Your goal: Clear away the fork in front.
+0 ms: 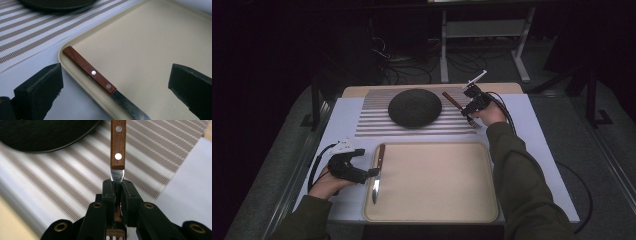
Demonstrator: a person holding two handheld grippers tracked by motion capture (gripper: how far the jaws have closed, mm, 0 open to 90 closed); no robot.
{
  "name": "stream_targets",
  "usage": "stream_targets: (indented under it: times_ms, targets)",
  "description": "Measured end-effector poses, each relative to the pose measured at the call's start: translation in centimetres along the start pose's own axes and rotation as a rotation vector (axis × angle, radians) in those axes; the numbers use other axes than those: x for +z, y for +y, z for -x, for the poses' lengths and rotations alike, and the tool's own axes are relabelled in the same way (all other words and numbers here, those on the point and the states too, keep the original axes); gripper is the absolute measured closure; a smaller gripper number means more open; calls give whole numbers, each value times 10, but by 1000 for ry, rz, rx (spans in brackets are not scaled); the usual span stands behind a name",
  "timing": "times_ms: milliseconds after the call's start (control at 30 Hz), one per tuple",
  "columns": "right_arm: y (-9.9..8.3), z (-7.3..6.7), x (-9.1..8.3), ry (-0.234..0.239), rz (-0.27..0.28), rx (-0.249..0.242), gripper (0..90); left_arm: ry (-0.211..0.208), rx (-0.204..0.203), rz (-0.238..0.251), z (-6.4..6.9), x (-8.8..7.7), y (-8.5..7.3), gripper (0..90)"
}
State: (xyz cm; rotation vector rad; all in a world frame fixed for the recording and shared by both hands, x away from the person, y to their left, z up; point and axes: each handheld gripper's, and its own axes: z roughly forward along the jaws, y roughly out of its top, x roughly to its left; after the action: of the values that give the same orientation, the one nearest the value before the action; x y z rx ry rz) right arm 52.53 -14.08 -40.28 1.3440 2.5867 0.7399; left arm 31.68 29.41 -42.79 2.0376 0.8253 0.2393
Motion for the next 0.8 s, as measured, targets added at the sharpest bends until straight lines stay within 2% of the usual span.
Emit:
stream_targets:
  times_ms: [233,500,800]
  targets:
    - [-24,-22,-23,59,59,-47,815,-10,1,-8,5,2,3,0]
    - [-53,-47,-47,117,123,-106,814,3,1,-24,9,6,5,0]
    - [-81,-66,-59,168,172,-155,814,-3,-6,-16,12,10,11,0]
